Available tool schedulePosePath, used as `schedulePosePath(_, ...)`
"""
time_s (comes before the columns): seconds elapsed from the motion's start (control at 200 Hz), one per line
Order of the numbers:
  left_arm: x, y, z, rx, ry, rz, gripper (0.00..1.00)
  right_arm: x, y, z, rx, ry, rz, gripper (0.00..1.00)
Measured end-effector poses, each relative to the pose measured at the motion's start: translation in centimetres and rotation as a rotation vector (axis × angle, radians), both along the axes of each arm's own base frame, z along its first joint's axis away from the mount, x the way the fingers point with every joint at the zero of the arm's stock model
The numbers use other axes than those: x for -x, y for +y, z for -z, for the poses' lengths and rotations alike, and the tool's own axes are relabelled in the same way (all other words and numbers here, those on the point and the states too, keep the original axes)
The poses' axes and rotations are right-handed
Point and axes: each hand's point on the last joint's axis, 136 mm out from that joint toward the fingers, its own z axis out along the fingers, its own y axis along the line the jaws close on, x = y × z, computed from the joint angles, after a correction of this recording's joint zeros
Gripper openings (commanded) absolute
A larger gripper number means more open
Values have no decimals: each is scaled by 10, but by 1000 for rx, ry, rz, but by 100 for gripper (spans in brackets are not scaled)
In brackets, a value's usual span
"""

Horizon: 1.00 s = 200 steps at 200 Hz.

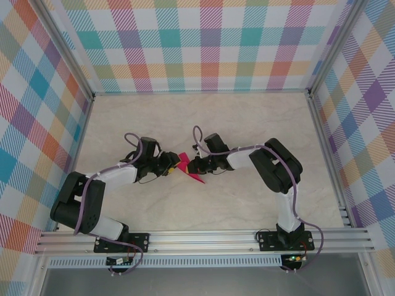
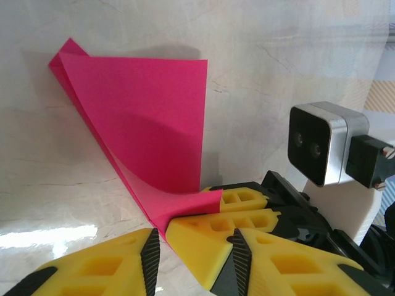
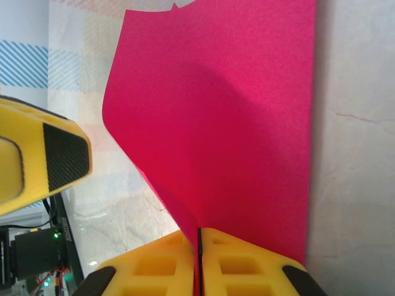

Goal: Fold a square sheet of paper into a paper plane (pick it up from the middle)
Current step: Fold the wing for the fifth time at the center of the table.

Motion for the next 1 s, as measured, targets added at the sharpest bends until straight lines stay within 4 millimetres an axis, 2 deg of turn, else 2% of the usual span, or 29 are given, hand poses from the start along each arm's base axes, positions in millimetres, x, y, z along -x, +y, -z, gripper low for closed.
schedulePosePath(0.65,-5,-11,26,-11,3,47,22,-6,-4,1,-21,102,90,4)
schedulePosePath(1.0,-9,-15,22,-9,-40,82,19,-7,-8,2,-25,171,119,2)
